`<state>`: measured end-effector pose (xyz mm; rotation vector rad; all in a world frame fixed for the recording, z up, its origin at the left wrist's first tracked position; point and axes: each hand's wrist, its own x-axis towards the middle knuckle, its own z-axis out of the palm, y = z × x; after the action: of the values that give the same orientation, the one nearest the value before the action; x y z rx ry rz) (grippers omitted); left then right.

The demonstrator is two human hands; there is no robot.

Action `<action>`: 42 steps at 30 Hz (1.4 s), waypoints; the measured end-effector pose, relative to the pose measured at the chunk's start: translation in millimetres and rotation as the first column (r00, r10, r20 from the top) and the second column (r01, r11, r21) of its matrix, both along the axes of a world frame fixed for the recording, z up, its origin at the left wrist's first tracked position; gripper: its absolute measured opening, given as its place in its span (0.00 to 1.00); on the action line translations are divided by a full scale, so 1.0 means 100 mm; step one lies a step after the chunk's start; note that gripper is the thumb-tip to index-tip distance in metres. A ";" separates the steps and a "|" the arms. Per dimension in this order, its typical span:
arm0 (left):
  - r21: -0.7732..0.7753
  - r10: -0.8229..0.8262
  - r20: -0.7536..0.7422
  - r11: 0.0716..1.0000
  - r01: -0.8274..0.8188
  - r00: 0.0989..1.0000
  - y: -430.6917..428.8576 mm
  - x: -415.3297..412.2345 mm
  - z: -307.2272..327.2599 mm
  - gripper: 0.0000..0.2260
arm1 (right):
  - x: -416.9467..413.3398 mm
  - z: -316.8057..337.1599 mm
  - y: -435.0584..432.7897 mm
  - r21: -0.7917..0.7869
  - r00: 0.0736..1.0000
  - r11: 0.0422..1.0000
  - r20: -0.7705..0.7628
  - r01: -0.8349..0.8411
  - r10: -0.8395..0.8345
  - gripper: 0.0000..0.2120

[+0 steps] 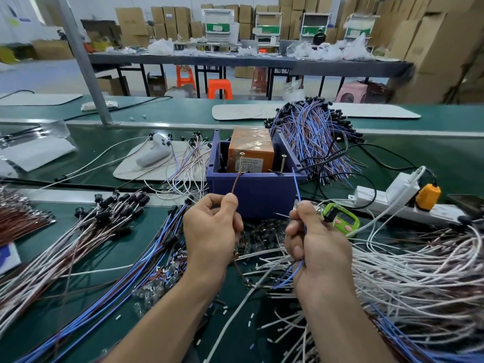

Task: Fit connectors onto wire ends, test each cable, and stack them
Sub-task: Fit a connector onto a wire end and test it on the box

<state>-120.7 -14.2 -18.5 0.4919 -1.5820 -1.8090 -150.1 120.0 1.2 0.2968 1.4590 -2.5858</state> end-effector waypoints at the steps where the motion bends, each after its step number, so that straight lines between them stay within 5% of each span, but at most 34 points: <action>1: 0.003 0.000 -0.001 1.000 0.000 1.000 0.00 0.00 0.00 0.13 | 0.00 0.00 0.00 0.016 1.000 1.000 -0.005 0.001 -0.001 0.14; 16: 0.036 0.040 -0.006 0.999 -0.040 0.999 0.00 0.01 0.00 0.12 | -0.04 -0.05 -0.05 0.067 0.998 0.998 -0.066 -0.016 0.020 0.13; 24: 0.046 0.026 -0.001 0.999 -0.026 1.000 0.00 0.04 0.02 0.12 | 0.02 0.00 0.01 -0.038 0.995 0.998 -0.087 0.046 -0.049 0.14; 30: -0.145 0.038 0.029 0.989 -0.034 0.999 0.13 0.17 0.09 0.09 | 0.16 0.10 0.00 0.043 0.970 0.982 -0.148 -0.186 0.191 0.16; 37: 0.194 -0.400 0.051 0.903 0.384 0.915 0.14 0.26 0.48 0.06 | 0.30 0.24 -0.04 0.155 0.944 0.945 -0.124 -0.287 0.307 0.15; 42: 0.205 -0.337 0.082 0.927 0.315 0.938 0.11 0.35 0.69 0.08 | 0.47 0.44 0.05 0.203 0.946 0.943 -0.136 -0.265 0.295 0.15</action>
<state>-85.5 -2.7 50.6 0.4459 -1.6557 -2.2339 -103.3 125.3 45.3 -0.1038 1.6598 -2.2991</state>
